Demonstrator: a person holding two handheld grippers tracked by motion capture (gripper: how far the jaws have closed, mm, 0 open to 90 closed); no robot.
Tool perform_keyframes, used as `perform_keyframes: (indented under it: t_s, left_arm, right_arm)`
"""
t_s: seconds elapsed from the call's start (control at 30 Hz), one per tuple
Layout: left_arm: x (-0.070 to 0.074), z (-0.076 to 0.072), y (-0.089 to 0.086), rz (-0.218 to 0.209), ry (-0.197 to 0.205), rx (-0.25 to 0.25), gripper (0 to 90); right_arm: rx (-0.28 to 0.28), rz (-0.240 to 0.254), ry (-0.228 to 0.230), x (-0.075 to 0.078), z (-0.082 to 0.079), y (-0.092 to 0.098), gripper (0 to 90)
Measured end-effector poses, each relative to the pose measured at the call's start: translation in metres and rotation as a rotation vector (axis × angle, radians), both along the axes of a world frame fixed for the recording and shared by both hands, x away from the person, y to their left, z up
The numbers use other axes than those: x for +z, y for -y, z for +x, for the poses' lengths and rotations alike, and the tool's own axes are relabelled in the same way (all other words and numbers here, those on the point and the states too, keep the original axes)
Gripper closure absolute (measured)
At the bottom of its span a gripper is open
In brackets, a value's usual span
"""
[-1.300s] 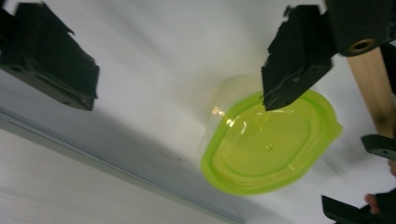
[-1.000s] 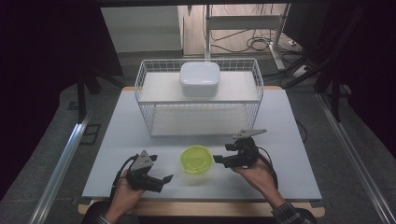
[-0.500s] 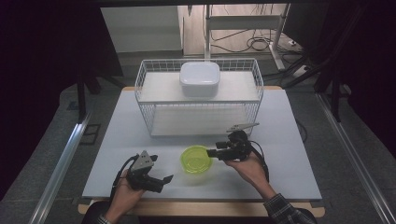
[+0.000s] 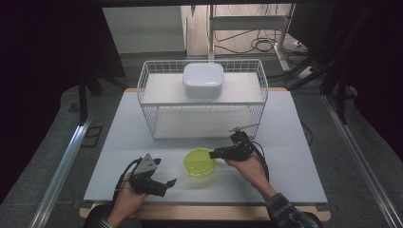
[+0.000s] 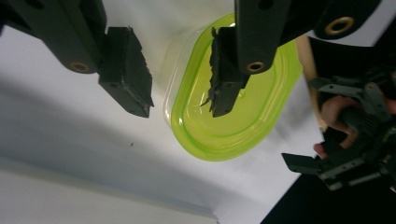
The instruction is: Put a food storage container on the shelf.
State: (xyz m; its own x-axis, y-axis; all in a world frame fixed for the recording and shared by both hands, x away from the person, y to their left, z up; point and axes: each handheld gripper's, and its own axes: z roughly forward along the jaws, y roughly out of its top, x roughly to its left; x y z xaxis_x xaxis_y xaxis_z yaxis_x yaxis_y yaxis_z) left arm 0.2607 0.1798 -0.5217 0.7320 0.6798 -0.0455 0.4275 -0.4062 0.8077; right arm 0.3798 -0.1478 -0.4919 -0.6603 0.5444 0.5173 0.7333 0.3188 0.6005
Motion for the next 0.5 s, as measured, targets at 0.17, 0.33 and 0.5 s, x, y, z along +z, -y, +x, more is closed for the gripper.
perform_keyframes:
  t_s: [0.17, 0.33, 0.5]
  left_arm:
    - [0.0, 0.0, 0.0, 0.002, 0.0, -0.002, 4.4]
    - [0.0, 0.0, 0.0, 0.003, 0.001, -0.002, 4.4]
    - [0.0, 0.0, 0.0, 0.002, 0.002, -0.001, 4.4]
  right_arm:
    - [0.004, 0.043, -0.085, -0.008, 0.004, 0.002, 66.7]
    - [0.003, 0.076, -0.147, -0.013, 0.007, 0.001, 76.1]
    - [0.013, 0.101, -0.191, -0.012, 0.007, 0.002, 80.9]
